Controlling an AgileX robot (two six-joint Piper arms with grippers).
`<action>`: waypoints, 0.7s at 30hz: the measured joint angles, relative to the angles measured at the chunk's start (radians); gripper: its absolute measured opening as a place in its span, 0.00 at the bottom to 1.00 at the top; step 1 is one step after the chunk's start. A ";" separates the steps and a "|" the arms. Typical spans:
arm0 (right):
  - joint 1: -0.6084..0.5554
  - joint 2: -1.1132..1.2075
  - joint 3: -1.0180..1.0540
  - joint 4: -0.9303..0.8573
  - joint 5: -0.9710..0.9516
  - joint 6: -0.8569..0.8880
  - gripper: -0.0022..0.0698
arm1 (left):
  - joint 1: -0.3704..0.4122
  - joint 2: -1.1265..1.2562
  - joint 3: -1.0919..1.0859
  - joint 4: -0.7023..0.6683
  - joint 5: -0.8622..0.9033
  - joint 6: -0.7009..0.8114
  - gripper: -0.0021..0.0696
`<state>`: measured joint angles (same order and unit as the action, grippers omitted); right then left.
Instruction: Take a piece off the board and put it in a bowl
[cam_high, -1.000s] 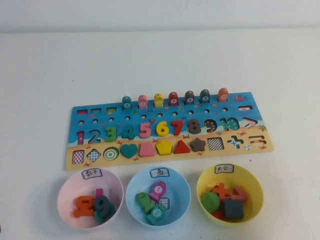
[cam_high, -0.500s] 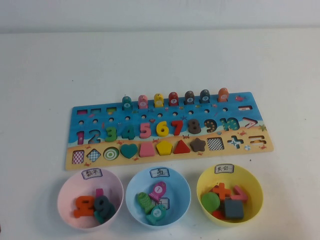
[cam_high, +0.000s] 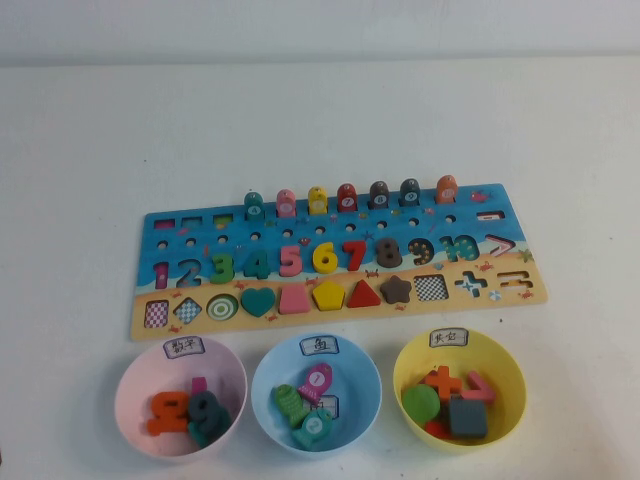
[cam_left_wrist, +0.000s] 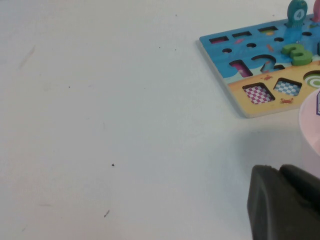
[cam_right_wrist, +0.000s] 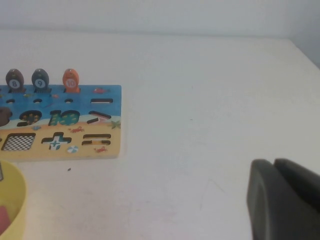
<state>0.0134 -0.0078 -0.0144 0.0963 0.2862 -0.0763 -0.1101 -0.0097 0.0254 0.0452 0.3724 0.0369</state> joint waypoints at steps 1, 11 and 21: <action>0.000 0.000 0.000 0.000 0.000 0.000 0.01 | 0.000 0.000 0.000 0.000 0.000 0.000 0.02; 0.044 0.000 0.035 -0.008 -0.004 0.000 0.01 | 0.000 0.000 0.000 0.000 0.000 0.000 0.02; 0.050 -0.002 0.040 -0.005 0.076 0.000 0.01 | 0.000 0.000 0.000 0.000 0.000 0.000 0.02</action>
<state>0.0635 -0.0100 0.0255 0.0914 0.3617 -0.0763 -0.1101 -0.0097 0.0254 0.0452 0.3724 0.0369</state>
